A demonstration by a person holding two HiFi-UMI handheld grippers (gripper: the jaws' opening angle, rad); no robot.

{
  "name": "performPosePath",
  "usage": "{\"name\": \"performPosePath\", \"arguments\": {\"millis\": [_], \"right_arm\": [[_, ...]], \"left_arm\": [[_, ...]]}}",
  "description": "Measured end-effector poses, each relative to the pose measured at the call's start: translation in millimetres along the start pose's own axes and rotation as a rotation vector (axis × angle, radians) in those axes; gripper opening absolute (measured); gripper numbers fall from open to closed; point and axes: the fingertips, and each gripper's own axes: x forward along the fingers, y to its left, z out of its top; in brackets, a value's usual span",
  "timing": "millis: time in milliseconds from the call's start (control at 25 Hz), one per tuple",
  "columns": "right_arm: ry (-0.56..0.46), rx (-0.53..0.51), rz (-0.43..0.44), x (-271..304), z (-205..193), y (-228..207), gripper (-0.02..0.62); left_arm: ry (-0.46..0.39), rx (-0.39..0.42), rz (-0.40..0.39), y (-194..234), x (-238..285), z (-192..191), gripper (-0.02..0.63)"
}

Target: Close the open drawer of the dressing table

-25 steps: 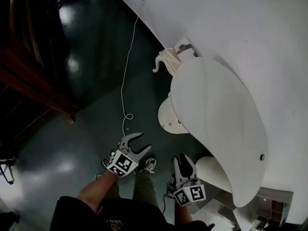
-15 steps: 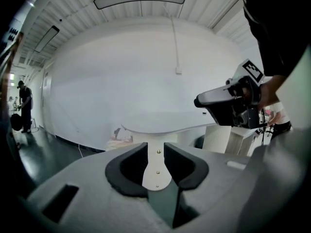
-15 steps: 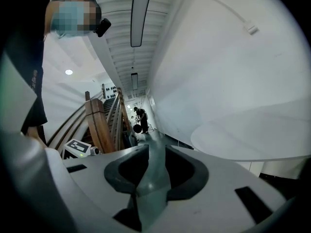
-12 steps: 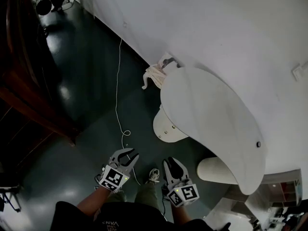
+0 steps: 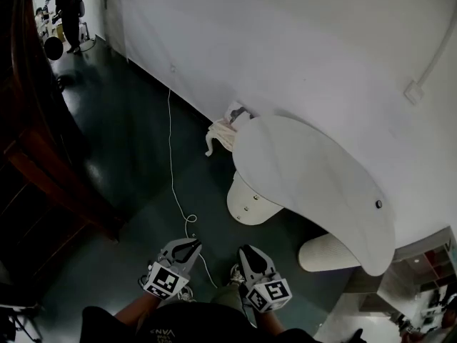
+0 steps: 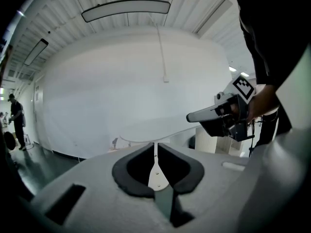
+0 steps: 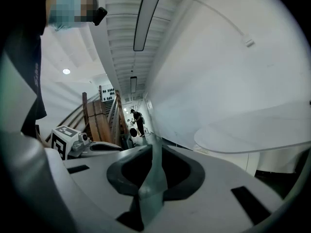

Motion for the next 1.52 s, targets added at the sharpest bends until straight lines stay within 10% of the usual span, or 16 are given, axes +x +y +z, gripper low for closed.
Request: {"name": "performPosePath", "arguments": {"millis": [1520], "right_arm": [[-0.024,-0.067,-0.002,-19,3,74,0.003]], "left_arm": [[-0.067,0.046,0.062,0,-96,27,0.02]]}}
